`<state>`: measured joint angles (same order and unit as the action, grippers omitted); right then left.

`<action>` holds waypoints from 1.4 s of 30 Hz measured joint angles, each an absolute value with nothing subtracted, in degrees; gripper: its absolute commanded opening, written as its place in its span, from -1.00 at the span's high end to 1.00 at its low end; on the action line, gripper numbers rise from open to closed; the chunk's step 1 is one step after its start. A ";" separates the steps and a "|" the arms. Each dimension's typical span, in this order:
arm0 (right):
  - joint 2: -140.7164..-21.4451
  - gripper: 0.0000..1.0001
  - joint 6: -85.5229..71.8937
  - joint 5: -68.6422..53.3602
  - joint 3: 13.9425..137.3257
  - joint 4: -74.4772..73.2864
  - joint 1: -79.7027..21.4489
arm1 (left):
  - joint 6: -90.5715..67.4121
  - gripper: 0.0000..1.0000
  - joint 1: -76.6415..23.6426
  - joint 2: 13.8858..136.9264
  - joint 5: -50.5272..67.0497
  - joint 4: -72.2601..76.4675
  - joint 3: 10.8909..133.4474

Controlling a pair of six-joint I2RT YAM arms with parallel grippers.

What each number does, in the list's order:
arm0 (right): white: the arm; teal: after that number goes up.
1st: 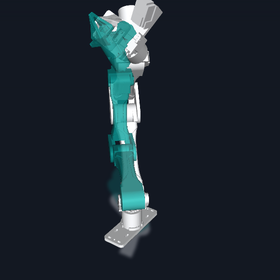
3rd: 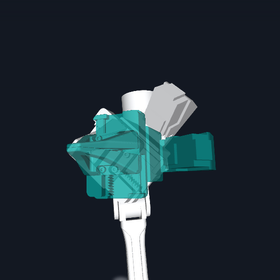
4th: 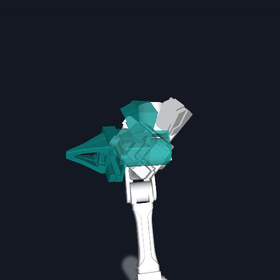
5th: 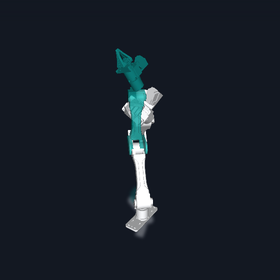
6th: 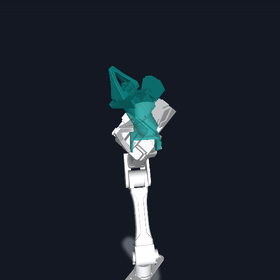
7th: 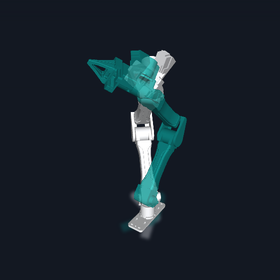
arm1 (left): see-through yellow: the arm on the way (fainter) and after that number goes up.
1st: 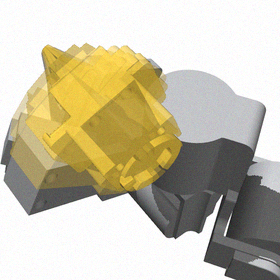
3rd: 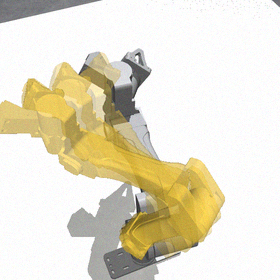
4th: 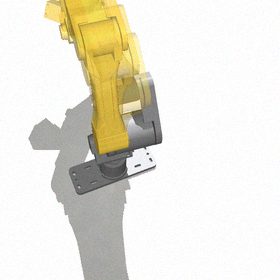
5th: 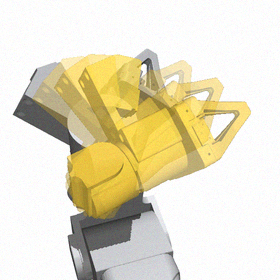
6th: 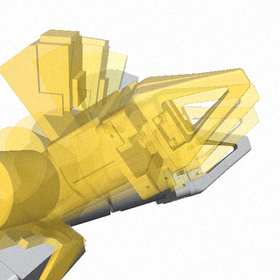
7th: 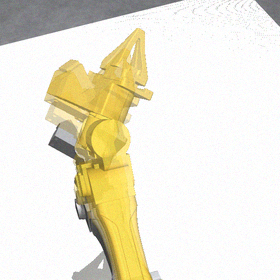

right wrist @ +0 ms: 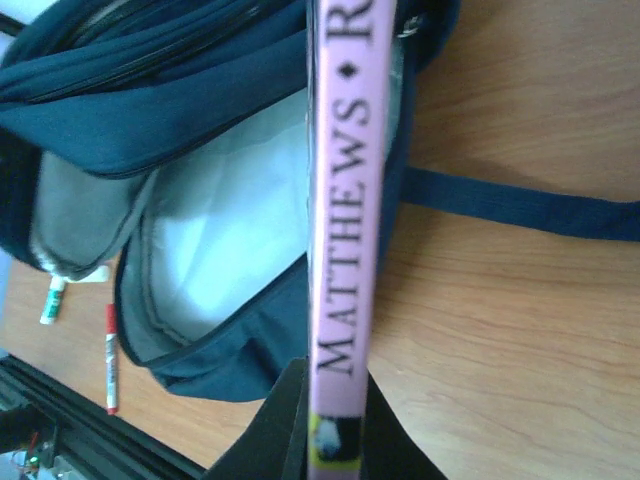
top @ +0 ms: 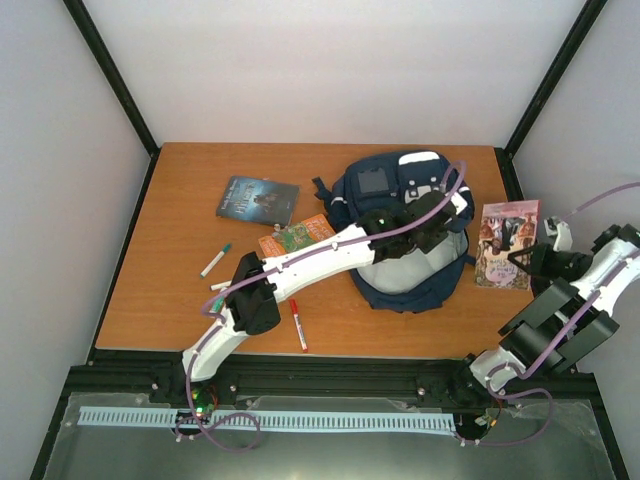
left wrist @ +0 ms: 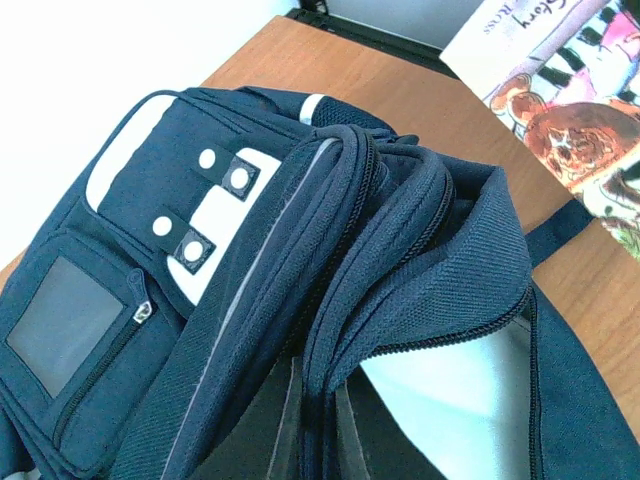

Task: Pack the student bag
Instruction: Place the book in the student bag.

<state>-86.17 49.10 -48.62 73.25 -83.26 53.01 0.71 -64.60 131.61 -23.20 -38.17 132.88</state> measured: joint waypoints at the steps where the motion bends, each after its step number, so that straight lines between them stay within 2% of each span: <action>1: -86.17 0.94 48.45 -49.06 73.52 -83.79 52.10 | -0.03 0.98 -64.25 131.61 -23.18 -38.17 132.88; 8: -86.32 0.95 42.41 -53.30 78.56 -84.40 44.12 | -4.93 0.99 -61.95 131.61 -23.14 -37.30 132.86; 15: -86.37 0.94 35.24 -55.53 77.01 -79.88 36.42 | -7.88 0.98 -59.42 131.61 -22.46 -36.16 132.86; 28: -95.02 0.94 31.83 -57.67 74.26 -73.95 31.64 | -12.29 0.98 -55.53 134.78 -22.33 -36.93 137.82; 42: -94.17 0.94 31.86 -54.89 72.31 -74.13 26.13 | -14.55 0.98 -52.90 139.55 -18.72 -34.30 143.76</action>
<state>-94.17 31.86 -54.89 72.31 -74.13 26.13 -14.55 -52.90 139.55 -18.72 -34.30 143.76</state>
